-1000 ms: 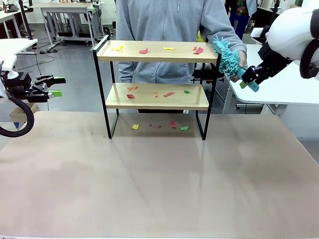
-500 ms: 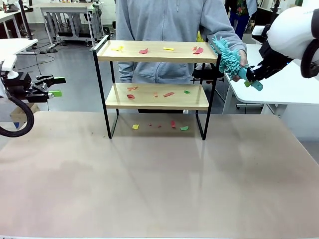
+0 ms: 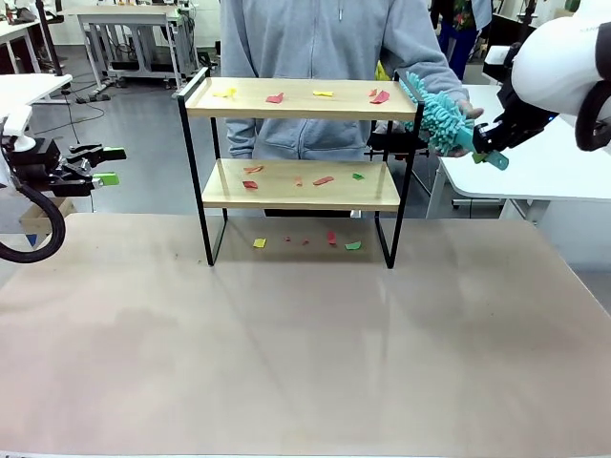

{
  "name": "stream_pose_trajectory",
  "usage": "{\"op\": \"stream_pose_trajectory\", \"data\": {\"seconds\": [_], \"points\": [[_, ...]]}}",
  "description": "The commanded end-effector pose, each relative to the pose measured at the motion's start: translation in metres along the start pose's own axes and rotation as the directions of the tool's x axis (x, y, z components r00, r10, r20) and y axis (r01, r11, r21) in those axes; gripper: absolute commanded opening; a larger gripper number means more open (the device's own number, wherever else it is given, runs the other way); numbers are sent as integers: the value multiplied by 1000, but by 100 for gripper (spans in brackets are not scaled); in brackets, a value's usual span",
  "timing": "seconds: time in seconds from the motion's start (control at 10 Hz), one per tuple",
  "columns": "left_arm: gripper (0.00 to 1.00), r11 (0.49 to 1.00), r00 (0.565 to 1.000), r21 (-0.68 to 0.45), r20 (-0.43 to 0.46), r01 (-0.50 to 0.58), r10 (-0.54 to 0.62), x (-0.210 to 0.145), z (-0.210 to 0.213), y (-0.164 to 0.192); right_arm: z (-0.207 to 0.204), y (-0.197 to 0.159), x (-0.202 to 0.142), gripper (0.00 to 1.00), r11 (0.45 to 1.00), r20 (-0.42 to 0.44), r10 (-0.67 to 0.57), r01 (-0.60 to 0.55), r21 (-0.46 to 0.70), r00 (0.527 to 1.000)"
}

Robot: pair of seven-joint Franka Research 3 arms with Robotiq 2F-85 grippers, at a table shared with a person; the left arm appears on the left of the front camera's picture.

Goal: Clean the shelf.
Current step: Pick up the Duster handed by the human, then clean the specific section of the Shelf indicated by the human with the Duster.

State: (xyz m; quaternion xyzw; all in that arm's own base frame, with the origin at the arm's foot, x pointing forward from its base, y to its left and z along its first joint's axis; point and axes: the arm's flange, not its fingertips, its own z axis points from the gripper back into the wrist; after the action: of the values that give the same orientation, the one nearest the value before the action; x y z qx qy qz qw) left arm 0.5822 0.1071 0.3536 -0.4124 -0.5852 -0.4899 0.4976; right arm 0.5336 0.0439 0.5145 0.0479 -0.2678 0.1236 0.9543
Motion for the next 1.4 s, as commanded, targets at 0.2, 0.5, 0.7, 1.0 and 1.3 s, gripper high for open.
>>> {"op": "stream_pose_trajectory", "data": {"seconds": [0.2,0.5,0.7,1.0,1.3], "points": [[100,1000,1000,2,2,4,-4,2,0,0,0,0,-1,0,1000,-14,-1,1,4,1000],[100,1000,1000,2,2,4,-4,2,0,0,0,0,-1,0,1000,-14,-1,1,4,1000],[100,1000,1000,2,2,4,-4,2,0,0,0,0,-1,0,1000,-14,-1,1,4,1000],[100,1000,1000,2,2,4,-4,2,0,0,-4,0,-2,13,1000,-17,-1,1,5,1000],[100,1000,1000,2,2,4,-4,2,0,0,35,-47,-8,13,992,-16,17,-19,-126,1000]]}}
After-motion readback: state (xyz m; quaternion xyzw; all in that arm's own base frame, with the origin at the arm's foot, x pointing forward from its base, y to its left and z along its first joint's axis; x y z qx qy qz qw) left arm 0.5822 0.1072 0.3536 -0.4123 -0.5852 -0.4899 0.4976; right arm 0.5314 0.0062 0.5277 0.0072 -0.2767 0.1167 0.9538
